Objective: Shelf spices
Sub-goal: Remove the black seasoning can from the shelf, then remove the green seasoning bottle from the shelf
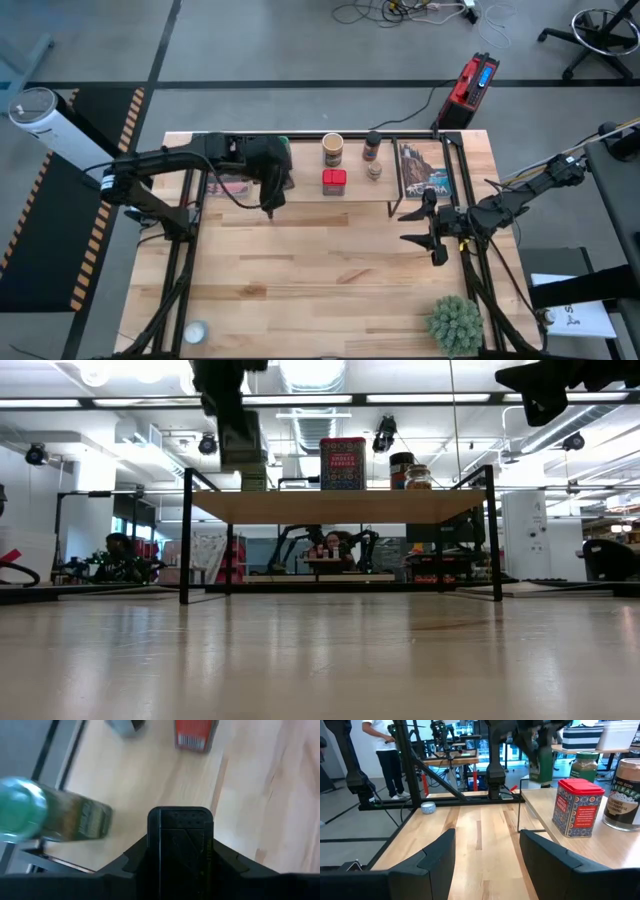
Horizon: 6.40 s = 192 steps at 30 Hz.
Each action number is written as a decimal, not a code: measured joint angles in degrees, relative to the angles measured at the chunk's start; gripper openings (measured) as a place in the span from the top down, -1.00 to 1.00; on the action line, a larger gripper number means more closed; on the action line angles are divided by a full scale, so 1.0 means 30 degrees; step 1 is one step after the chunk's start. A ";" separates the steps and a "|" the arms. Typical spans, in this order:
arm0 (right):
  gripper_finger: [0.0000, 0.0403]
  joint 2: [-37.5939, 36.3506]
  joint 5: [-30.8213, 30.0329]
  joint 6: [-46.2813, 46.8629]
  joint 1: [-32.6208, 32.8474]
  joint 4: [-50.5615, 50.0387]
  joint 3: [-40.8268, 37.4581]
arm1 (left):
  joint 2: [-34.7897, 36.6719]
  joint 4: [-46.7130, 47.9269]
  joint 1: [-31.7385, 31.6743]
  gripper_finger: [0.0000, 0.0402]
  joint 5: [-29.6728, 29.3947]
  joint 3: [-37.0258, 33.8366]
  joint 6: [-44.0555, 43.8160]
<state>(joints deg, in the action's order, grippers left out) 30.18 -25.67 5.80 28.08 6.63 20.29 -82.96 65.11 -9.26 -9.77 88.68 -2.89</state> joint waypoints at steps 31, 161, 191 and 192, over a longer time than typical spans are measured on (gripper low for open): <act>0.01 0.0006 -0.0486 0.0189 0.0000 -0.0632 -0.0131 | 0.0024 -0.1735 0.9540 0.37 0.2042 -0.1291 -0.7423; 0.01 0.0886 -0.1250 0.2034 0.0031 -0.0967 -0.0182 | -0.3006 0.3385 1.1339 -0.09 -0.8961 0.1969 -1.0941; 0.01 0.1712 0.0210 -0.0516 0.0226 0.0629 -0.0204 | 0.0210 -0.0294 -0.5148 -0.14 0.2587 0.1919 0.5196; 0.01 0.1718 0.0211 -0.0860 0.0226 0.0636 -0.0204 | -0.0015 -0.0163 -0.5282 -0.15 0.2610 0.2018 0.5508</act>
<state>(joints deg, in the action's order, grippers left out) 35.33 -25.04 3.22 28.75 8.54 19.68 -83.01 64.62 -25.10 -1.93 94.73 13.63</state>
